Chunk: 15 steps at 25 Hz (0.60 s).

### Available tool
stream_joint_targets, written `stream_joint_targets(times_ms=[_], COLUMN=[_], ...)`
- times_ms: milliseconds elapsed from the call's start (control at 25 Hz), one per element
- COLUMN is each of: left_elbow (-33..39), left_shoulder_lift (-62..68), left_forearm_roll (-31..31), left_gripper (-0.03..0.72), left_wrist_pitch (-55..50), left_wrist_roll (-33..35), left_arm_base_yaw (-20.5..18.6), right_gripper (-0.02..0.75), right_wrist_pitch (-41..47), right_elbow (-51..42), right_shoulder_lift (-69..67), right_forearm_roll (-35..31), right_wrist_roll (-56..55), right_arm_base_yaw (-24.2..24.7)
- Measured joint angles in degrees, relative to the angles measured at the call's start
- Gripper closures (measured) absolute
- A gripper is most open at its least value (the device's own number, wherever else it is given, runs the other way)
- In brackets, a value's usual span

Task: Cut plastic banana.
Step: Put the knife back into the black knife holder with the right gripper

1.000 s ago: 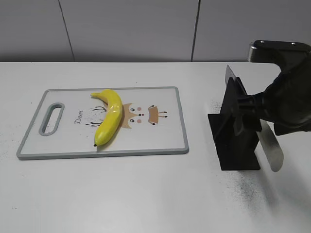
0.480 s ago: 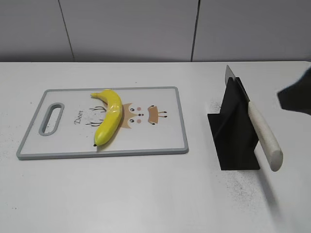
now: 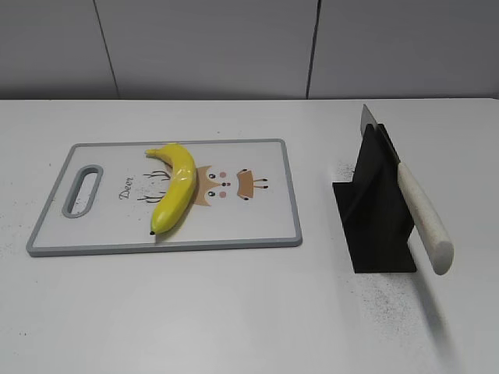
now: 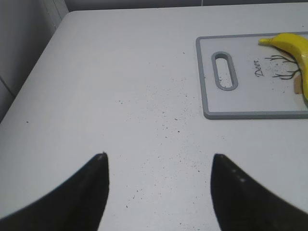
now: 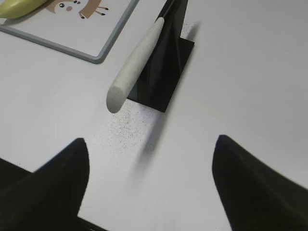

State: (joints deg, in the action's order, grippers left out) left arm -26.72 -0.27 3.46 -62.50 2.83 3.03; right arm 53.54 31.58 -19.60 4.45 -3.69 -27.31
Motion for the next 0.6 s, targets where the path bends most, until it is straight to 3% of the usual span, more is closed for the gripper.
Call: stream_joint_targets(times_ms=[240,600], left_elbow=[0.00,0.00], left_shoulder_lift=[0.00,0.00], left_forearm_roll=[-0.06,-0.06], left_gripper=[0.058,0.058], left_wrist_pitch=[0.05,0.10], left_wrist_roll=[0.00,0.00], left_arm_base_yaw=[0.00,0.00], right_gripper=[0.146,0.172], right_wrist_pitch=[6.36,6.35], right_elbow=[-1.97,-2.64], right_shoulder_lift=[10.38,15.62], right_forearm_roll=[-1.34,-2.96], right_wrist_roll=[0.04,0.04], right_arm_base_yaw=[0.00,0.00])
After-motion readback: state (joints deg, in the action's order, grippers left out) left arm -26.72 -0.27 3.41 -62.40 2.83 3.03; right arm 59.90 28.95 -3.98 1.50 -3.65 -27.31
